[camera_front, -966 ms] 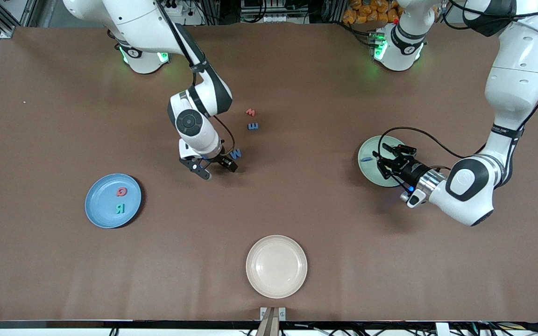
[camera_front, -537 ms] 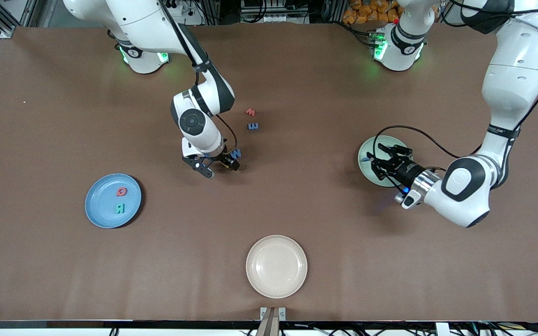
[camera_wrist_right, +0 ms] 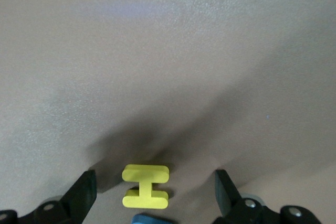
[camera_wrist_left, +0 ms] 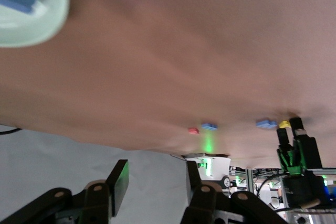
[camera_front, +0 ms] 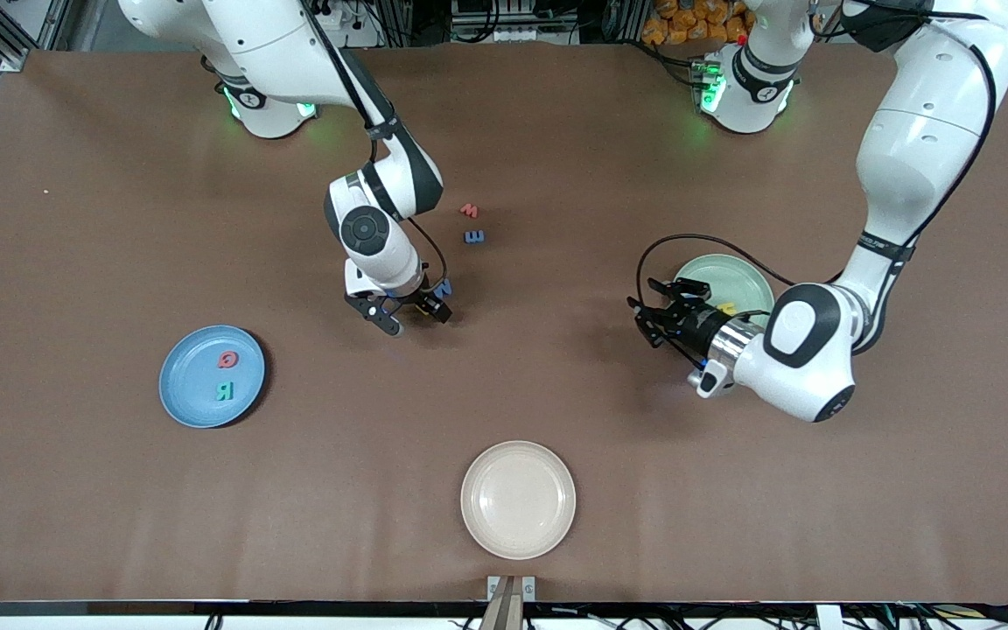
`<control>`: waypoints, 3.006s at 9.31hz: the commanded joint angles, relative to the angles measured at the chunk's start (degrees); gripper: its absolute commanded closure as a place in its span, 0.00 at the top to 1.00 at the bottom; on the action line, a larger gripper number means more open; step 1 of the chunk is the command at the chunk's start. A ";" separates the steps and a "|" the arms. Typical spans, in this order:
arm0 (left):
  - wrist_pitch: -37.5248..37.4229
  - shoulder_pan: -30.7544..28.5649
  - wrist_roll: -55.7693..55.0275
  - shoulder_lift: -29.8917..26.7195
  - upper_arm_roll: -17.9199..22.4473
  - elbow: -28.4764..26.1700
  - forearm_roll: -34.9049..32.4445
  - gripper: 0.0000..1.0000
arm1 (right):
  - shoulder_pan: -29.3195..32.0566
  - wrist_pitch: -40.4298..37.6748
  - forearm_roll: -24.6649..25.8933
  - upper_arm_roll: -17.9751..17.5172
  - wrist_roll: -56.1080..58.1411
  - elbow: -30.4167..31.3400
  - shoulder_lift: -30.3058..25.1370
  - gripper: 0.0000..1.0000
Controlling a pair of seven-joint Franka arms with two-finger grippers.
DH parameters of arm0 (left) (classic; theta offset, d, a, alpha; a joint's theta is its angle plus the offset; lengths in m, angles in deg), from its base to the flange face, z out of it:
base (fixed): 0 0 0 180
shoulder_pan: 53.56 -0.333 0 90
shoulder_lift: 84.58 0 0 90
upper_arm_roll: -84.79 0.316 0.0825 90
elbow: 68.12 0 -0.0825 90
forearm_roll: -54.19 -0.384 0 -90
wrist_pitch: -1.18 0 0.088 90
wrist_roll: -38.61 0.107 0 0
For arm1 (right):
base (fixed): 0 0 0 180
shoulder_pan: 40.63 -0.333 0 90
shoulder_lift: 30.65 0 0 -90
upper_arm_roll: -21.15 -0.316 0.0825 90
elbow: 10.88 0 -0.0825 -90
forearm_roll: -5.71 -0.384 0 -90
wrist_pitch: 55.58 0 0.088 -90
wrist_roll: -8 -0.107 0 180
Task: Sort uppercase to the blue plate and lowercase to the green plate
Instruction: 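Grasp yellow H with the right gripper while the left gripper returns to letters, then drop H on blue plate with the right gripper while the left gripper reaches m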
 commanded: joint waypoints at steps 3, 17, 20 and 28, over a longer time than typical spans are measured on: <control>6.50 1.21 -16.14 -0.70 -8.33 -0.09 3.67 0.52 | -0.76 0.18 -1.28 0.27 -0.88 -0.69 0.35 0.06; 24.70 13.93 -29.37 0.78 -16.61 0.97 5.01 0.59 | 9.17 -21.65 -0.41 20.37 48.64 -9.98 -3.88 0.00; 24.62 17.20 -29.03 0.87 -18.19 -0.44 -1.30 0.59 | 12.58 -22.67 0.03 23.65 61.83 -11.32 -3.44 0.00; 28.75 20.28 -33.10 3.16 -22.83 -4.22 -42.56 1.00 | 19.81 -22.58 0.21 23.47 74.79 -13.26 -2.21 1.00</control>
